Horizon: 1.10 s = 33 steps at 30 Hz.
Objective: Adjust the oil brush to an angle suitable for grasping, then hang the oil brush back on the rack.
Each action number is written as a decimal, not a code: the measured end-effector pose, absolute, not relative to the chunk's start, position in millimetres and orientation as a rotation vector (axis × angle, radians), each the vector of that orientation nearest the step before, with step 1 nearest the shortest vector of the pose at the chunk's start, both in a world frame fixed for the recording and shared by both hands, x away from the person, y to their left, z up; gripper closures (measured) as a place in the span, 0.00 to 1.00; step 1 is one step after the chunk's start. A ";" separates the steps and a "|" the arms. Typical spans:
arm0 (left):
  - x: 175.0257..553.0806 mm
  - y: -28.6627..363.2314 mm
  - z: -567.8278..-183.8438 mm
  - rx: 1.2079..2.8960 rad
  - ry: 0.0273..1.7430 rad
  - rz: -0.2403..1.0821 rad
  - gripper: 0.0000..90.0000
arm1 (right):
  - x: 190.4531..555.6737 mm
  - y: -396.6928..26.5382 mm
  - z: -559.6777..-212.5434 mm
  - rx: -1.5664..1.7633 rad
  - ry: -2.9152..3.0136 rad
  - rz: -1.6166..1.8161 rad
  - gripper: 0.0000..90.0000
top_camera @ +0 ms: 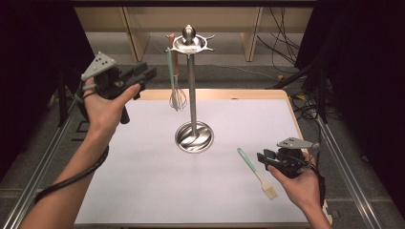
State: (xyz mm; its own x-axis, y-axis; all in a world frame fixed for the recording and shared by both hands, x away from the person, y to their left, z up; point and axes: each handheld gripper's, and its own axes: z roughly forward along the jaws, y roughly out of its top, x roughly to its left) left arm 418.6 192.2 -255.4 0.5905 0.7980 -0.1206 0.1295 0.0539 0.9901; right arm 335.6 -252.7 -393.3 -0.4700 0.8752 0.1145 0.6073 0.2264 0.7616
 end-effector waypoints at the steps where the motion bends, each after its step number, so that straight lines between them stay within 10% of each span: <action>1: 415.6 193.1 -260.4 1.453 0.848 0.603 0.61 | 334.9 -252.3 -393.4 1.399 2.186 1.090 0.78; 33: 382.2 202.5 -313.4 1.527 0.899 0.599 0.43 | 361.9 -248.0 -394.1 1.506 2.414 0.681 0.81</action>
